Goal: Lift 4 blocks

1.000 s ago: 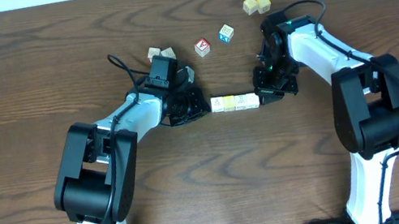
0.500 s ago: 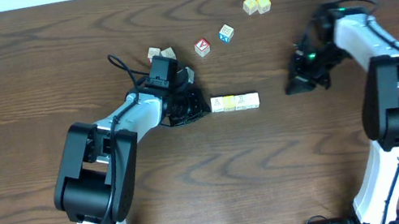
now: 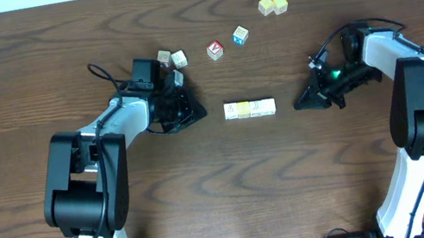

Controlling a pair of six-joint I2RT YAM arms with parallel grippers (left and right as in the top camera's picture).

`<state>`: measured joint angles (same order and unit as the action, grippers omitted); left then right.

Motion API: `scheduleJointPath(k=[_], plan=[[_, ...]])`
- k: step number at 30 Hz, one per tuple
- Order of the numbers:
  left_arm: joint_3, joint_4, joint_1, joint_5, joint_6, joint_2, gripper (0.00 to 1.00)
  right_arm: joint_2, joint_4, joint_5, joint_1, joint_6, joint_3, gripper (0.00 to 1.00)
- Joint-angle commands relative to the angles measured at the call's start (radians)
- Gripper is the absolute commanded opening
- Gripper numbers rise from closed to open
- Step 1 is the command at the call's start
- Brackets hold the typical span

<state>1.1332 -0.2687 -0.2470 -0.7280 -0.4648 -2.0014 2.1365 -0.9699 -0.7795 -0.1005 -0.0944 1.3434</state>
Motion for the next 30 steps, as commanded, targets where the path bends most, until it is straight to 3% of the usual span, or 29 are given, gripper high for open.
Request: scheduleJointPath(k=[1, 7, 12, 30], plan=[[-0.016, 0.001, -0.038, 0.017, 0.042, 0.026, 0.07, -0.002, 0.030, -0.012, 0.036, -0.016, -0.003, 0.01], [-0.016, -0.003, -0.088, 0.167, 0.055, 0.026, 0.07, -0.003, 0.075, 0.229, 0.113, -0.119, -0.003, 0.01], [-0.016, -0.003, -0.110, 0.242, 0.102, 0.026, 0.07, -0.003, 0.122, 0.256, 0.160, -0.148, -0.003, 0.01], [0.089, -0.125, -0.113, 0.197, 0.106, 0.026, 0.07, -0.003, 0.118, 0.229, 0.166, -0.170, -0.002, 0.01]])
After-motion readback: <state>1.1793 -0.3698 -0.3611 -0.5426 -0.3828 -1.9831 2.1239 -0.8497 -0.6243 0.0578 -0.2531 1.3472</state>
